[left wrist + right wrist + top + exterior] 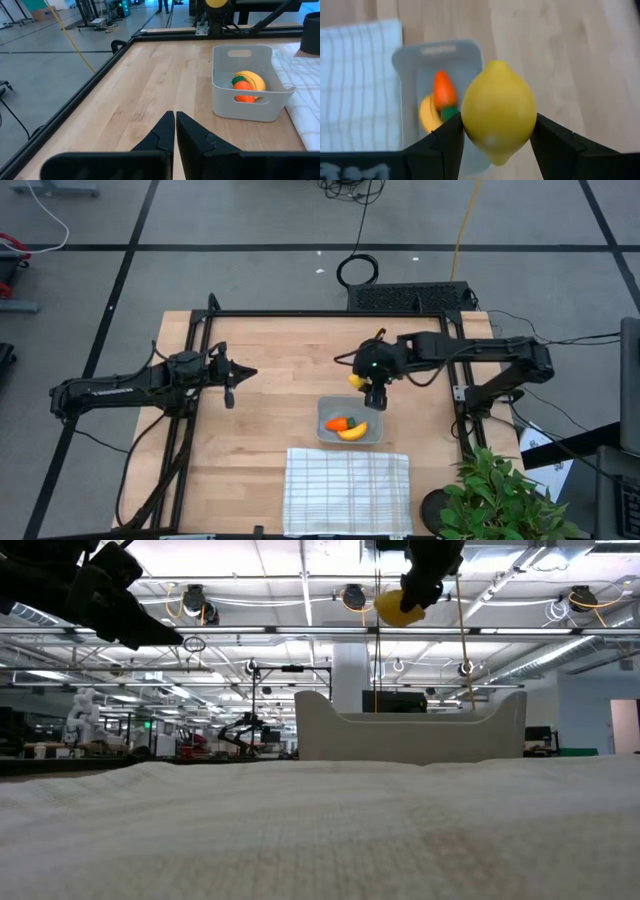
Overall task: Pick and placing Produce into tupperware
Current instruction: Put the lemon into the gray bin
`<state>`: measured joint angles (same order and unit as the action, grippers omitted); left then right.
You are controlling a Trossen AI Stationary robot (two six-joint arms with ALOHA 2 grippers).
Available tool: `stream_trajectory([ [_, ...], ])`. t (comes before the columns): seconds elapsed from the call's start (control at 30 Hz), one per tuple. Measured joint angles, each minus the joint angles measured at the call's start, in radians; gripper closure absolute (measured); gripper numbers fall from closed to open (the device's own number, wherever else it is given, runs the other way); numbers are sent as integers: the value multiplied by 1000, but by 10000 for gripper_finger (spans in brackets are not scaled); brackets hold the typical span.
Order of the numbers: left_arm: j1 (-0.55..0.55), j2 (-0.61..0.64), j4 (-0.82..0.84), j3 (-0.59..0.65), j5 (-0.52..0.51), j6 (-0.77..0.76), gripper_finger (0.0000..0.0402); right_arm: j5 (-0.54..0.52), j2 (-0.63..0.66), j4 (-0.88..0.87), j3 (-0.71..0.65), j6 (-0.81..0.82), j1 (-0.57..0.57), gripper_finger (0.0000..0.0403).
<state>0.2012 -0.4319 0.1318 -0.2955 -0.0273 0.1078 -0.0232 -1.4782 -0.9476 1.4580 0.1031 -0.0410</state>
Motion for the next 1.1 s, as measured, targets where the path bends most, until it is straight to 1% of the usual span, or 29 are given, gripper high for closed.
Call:
stream_trajectory([
  [0.1, 0, 0, 0, 0, 0, -2, 380, 3, -50, -91, 64, 17, 9, 216],
  [0.17, 0, 0, 0, 0, 0, -2, 380, 28, -72, -149, 94, 26, 10, 216],
  [0.33, 0, 0, 0, 0, 0, -2, 380, 83, -110, -222, 132, 35, 14, 216],
  [0.63, 0, 0, 0, 0, 0, -1, 380, 107, -159, -223, 133, 25, 38, 216],
  [1.1, 0, 0, 0, 0, 1, 0, 380, 107, -169, -234, 133, 20, 41, 216],
])
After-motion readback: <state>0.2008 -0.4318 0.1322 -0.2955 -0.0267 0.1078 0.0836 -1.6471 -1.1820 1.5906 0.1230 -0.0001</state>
